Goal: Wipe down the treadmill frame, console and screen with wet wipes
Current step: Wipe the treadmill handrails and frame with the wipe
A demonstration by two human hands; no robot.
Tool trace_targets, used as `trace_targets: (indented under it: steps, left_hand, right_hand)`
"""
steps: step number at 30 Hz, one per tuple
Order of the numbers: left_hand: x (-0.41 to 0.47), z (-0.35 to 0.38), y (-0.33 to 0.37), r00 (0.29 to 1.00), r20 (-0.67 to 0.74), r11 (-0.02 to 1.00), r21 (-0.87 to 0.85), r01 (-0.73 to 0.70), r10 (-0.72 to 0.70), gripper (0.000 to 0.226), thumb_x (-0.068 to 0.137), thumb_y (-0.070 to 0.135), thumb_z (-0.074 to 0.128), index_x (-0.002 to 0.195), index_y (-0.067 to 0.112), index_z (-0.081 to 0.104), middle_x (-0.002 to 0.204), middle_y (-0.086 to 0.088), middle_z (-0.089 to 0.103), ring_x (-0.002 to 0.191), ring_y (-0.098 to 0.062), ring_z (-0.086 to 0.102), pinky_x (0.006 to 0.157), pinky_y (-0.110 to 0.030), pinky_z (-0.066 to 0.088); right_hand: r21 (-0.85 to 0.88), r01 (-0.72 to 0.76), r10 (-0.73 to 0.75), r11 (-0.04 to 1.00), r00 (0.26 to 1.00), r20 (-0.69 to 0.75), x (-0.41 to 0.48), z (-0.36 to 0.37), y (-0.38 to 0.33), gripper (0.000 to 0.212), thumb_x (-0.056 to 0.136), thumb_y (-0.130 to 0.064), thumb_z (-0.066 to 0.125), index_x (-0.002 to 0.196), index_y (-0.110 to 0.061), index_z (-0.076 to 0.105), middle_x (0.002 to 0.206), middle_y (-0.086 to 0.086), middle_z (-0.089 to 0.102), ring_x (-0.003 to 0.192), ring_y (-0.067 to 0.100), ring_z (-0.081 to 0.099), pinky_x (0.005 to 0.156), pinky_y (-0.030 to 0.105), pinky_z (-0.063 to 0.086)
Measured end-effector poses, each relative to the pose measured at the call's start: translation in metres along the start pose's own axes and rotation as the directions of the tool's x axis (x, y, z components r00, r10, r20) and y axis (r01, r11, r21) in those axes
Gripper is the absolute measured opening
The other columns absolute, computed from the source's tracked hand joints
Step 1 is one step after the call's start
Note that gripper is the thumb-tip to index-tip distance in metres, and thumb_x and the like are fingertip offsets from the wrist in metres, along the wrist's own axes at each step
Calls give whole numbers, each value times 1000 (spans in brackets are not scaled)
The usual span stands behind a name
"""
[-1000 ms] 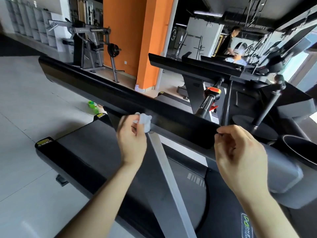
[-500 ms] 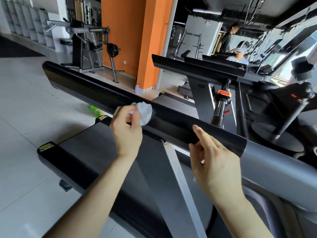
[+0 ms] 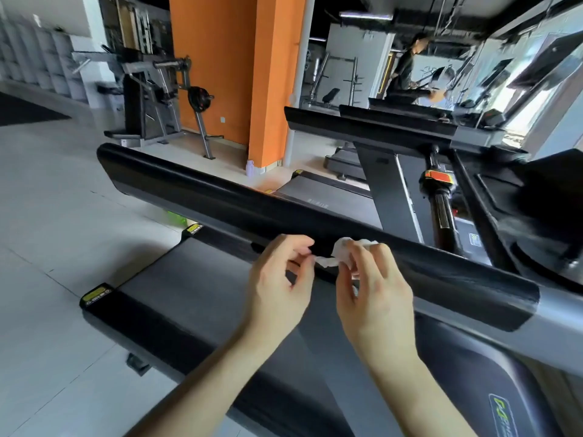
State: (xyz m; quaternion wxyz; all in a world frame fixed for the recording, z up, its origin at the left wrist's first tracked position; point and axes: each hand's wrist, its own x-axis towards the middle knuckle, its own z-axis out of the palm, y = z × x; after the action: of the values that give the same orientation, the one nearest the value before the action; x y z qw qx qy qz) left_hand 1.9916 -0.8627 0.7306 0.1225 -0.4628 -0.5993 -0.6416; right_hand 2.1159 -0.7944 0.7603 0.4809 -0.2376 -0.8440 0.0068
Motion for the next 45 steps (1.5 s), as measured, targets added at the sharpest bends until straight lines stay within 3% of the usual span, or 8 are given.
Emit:
trace_targets:
  steps: [4,8,13,17,25,33,41,45]
  left_hand:
    - [7,-29,-32,898,-174,914,-88,395,-405,18,91,12,76,100,11,61,87,-1,68,77,-13,64,70,-23,50]
    - [18,-38,-53,580,-25,529,-443,724,-814,36,91,27,78,118,12,60,109,-4,71,103,-18,70,91,-36,58]
    - [36,-52,-60,483,152,300,-616,728,-862,6,96,15,71,101,13,70,98,-3,78,95,-19,76,96,-35,58]
    - [41,-62,-62,434,261,183,-637,749,-862,26,99,18,65,123,7,65,121,-16,69,107,-25,71,103,-42,55]
    - [58,-84,-58,397,346,181,-517,837,-850,38,103,38,52,118,8,70,114,-12,76,108,-26,72,88,-39,56]
    - [71,-108,-79,377,304,162,-550,819,-875,36,100,35,61,111,1,62,116,-21,72,106,-33,73,102,-47,54]
    - [91,-150,-119,378,432,179,-434,883,-819,36,101,29,58,119,-2,62,109,-20,76,104,-33,74,98,-46,55]
    - [114,-193,-161,383,418,181,-445,877,-824,27,100,21,60,117,1,64,116,-18,74,106,-30,74,97,-44,56]
  right_hand:
    - [-71,131,-126,989,989,75,26,52,-38,28,90,4,46,106,-3,68,98,11,59,73,27,58,46,34,46]
    - [-141,193,-167,971,970,179,28,58,-40,21,86,3,53,98,-3,69,97,9,60,75,27,58,48,31,44]
    - [-209,83,-76,974,996,43,9,-11,4,24,89,6,62,101,-11,73,105,2,63,85,24,64,56,35,51]
    - [-223,181,-172,958,983,57,21,17,-4,28,79,14,63,95,-8,71,97,7,62,76,28,61,46,33,45]
    - [-237,461,-390,855,873,292,68,104,-81,28,48,8,65,65,-12,58,73,5,54,54,20,48,47,27,20]
    - [-311,137,-176,941,979,-102,73,51,-32,14,93,-4,64,84,-13,69,87,3,61,67,25,55,54,25,21]
    - [-234,259,-276,937,960,-42,76,159,-113,25,86,9,50,88,-7,68,99,5,66,72,25,55,58,32,40]
    - [-311,53,-96,949,988,-124,56,152,-109,24,93,7,53,101,-8,70,97,7,63,71,29,54,60,40,44]
